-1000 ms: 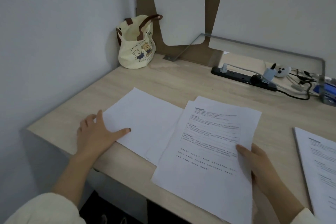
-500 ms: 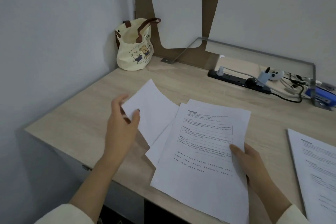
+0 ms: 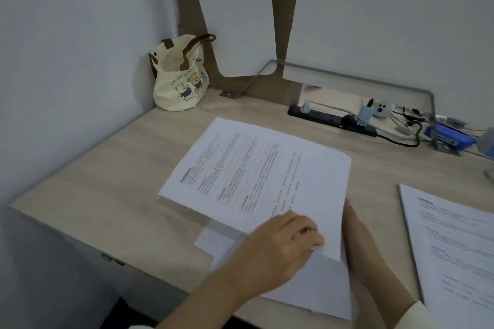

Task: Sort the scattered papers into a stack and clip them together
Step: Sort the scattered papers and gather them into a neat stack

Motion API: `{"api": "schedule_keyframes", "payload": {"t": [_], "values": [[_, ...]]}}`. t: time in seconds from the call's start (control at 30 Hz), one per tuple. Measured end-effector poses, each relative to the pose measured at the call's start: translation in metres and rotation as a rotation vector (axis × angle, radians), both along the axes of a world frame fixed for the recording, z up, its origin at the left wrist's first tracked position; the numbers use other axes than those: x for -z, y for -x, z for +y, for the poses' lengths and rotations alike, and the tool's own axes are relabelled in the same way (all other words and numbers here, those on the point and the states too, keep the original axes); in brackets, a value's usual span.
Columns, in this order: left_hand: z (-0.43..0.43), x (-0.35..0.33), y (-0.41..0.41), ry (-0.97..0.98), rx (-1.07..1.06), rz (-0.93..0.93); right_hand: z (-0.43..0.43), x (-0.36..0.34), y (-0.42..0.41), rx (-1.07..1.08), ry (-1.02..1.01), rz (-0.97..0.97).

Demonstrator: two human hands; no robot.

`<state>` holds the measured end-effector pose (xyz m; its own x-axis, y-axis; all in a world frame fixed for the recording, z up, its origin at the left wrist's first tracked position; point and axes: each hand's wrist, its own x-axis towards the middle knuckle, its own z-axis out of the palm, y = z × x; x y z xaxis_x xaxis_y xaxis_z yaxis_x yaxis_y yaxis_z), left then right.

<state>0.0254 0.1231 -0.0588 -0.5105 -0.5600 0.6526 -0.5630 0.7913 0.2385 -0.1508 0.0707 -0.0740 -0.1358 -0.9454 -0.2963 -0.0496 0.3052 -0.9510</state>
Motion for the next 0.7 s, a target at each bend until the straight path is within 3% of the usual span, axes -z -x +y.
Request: {"api": "schedule_keyframes", "payload": {"t": [0.1, 0.23, 0.3, 0.4, 0.5, 0.6, 0.7], "values": [[0.004, 0.037, 0.008, -0.381, -0.021, 0.039, 0.002, -0.006, 0.003, -0.044, -0.112, -0.192], [0.011, 0.043, 0.012, -0.605, -0.04, 0.057, 0.004, -0.003, 0.006, -0.086, -0.03, -0.081], [0.009, 0.04, 0.007, -0.658, -0.171, 0.102, 0.004, -0.003, 0.005, -0.08, -0.027, -0.058], [-0.01, 0.043, -0.026, -0.671, -0.571, 0.053, 0.005, -0.005, 0.004, -0.056, -0.054, -0.076], [-0.024, 0.038, -0.073, -0.717, -0.931, 0.151, 0.006, -0.004, 0.006, -0.043, -0.072, -0.109], [-0.028, 0.033, -0.103, -0.759, -1.076, 0.184, 0.005, -0.005, 0.005, -0.017, -0.06, -0.091], [-0.032, 0.029, -0.112, -0.812, -1.079, 0.144, 0.005, -0.006, 0.002, -0.004, -0.048, -0.041]]}}
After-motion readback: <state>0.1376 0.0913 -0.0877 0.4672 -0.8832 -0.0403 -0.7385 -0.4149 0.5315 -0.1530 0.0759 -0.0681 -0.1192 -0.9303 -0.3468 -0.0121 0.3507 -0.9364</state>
